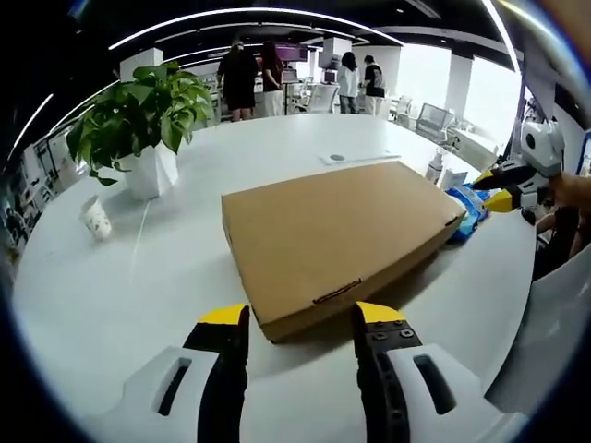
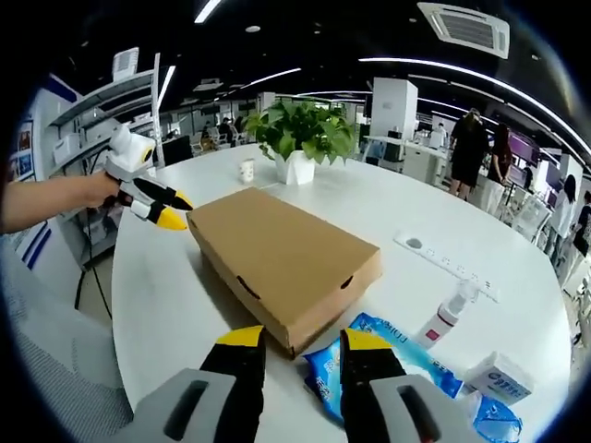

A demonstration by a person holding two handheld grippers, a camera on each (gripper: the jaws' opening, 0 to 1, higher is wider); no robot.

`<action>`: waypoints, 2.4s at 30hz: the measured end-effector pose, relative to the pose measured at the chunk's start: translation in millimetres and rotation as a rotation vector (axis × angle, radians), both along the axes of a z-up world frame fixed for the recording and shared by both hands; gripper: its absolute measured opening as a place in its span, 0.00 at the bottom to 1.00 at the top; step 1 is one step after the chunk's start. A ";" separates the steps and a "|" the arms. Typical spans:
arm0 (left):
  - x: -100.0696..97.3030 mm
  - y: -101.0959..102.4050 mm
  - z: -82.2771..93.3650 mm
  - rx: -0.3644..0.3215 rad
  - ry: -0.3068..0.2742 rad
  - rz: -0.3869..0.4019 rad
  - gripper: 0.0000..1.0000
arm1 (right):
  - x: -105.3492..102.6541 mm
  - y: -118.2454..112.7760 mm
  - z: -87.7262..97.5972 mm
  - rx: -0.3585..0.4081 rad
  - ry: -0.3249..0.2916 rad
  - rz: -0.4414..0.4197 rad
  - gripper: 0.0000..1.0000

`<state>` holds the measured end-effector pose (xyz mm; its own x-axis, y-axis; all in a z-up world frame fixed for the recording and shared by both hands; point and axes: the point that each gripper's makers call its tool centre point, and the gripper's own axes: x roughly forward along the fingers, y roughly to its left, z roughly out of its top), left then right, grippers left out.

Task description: Operate the shoe box by opening the lid, removing the specified soft item, and placing it in the target area until the item is outside and the box remains undamaged.

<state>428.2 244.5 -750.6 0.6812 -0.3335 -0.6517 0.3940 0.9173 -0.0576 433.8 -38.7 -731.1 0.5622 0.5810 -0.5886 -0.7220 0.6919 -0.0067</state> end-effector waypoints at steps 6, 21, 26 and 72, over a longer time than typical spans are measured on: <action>-2.4 -8.4 8.7 0.016 -0.028 -0.016 0.49 | -8.9 -21.9 12.2 0.015 -0.022 -0.035 0.34; -33.5 -33.0 40.5 -0.048 -0.084 -0.020 0.67 | -46.4 -70.2 17.9 0.016 -0.044 -0.097 0.57; -47.6 -33.5 45.0 -0.034 -0.100 -0.020 0.76 | -58.4 -88.5 18.0 0.002 -0.054 -0.113 0.64; -172.4 -88.3 89.0 -0.089 -0.213 -0.025 0.98 | -170.7 -168.2 48.2 0.037 -0.097 -0.352 0.83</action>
